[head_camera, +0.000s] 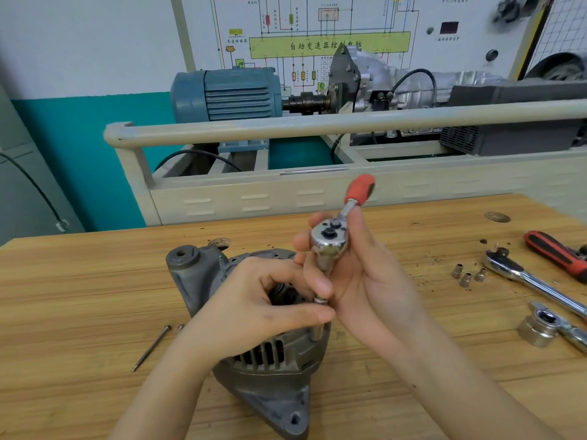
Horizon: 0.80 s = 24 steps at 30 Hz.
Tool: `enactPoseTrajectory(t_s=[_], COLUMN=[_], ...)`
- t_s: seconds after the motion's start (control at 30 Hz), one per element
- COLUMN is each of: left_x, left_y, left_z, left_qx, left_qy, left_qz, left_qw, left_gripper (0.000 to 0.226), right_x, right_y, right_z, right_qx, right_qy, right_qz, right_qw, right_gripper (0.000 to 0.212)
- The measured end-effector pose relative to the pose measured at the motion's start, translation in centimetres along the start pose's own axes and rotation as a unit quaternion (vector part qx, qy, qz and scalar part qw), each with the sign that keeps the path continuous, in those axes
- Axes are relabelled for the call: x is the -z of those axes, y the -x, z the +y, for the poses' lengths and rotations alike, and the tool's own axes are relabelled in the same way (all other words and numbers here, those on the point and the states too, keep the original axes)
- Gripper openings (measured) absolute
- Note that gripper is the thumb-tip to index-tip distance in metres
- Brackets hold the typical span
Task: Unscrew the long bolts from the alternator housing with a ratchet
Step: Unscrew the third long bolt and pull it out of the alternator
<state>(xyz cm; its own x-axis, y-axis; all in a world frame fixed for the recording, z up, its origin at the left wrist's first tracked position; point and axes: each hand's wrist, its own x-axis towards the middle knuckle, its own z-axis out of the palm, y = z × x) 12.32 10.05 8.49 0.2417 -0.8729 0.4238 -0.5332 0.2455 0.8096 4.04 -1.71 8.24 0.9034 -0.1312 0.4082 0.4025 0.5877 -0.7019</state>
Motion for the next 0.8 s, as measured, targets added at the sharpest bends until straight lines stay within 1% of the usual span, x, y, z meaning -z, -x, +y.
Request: enactPoseTrajectory(t_s=[0.07,0.13,0.2,0.27,0.3,0.33,0.37,0.4,0.43,0.5,0.57,0.63,0.7,0.77,0.8], left_x=[-0.13,-0.21,-0.17,-0.03,0.05,0.12,0.18,0.24,0.26,0.12,-0.06,-0.17,-0.14,0.04,0.17], left_y=[0.06,0.01,-0.11,-0.08,-0.05,-0.02,0.00,0.05,0.05,0.05,-0.01,-0.08,-0.12,-0.11,-0.08], left_z=[-0.10,-0.21,-0.07,0.10,0.24,0.20,0.04,-0.12,-0.16,-0.25,-0.34,-0.45,-0.38,-0.21,-0.20], left_qx=[0.003,0.004,0.001,-0.005,0.000,0.009,0.020,0.028,0.033,0.032,0.026,0.018,0.020,0.029,0.033], left_qy=[-0.006,-0.028,-0.031,-0.032,-0.028,-0.027,-0.026,-0.031,-0.031,-0.033,-0.043,-0.053,-0.055,-0.036,-0.032], left_qz=[0.021,0.036,0.028,0.010,-0.004,-0.017,-0.022,-0.015,-0.010,0.013,0.041,0.055,0.048,0.013,-0.003], left_qw=[1.000,0.999,0.999,0.999,1.000,0.999,0.999,0.999,0.999,0.999,0.998,0.997,0.997,0.999,0.999], left_gripper=[0.017,0.015,0.016,0.021,0.019,0.012,0.008,0.018,0.023,0.020,0.022,0.023,0.019,0.012,0.014], right_x=[-0.28,-0.19,-0.14,-0.20,-0.15,-0.02,0.16,0.35,0.40,0.12,-0.15,-0.20,-0.26,-0.52,-0.56], right_y=[-0.05,-0.01,0.08,0.17,0.18,0.18,0.14,0.09,0.03,-0.05,-0.05,0.10,0.27,0.26,0.21], right_z=[0.16,0.10,0.06,-0.04,-0.09,-0.17,-0.25,-0.30,-0.34,-0.32,-0.22,-0.27,-0.33,-0.41,-0.45], right_qx=[0.016,0.021,0.020,0.021,0.020,0.013,0.002,-0.007,-0.012,-0.004,0.015,0.024,0.026,0.021,0.013], right_qy=[-0.030,-0.042,-0.041,-0.017,0.010,0.037,0.057,0.067,0.066,0.032,-0.005,-0.029,-0.024,0.011,0.039], right_qz=[-0.028,-0.032,-0.030,-0.024,-0.012,0.002,0.016,0.027,0.031,0.017,-0.007,-0.011,-0.011,-0.008,0.003], right_qw=[0.999,0.998,0.999,0.999,1.000,0.999,0.998,0.997,0.997,0.999,1.000,0.999,0.999,1.000,0.999], right_gripper=[0.025,0.027,0.028,0.026,0.026,0.027,0.029,0.033,0.035,0.028,0.022,0.025,0.026,0.020,0.020])
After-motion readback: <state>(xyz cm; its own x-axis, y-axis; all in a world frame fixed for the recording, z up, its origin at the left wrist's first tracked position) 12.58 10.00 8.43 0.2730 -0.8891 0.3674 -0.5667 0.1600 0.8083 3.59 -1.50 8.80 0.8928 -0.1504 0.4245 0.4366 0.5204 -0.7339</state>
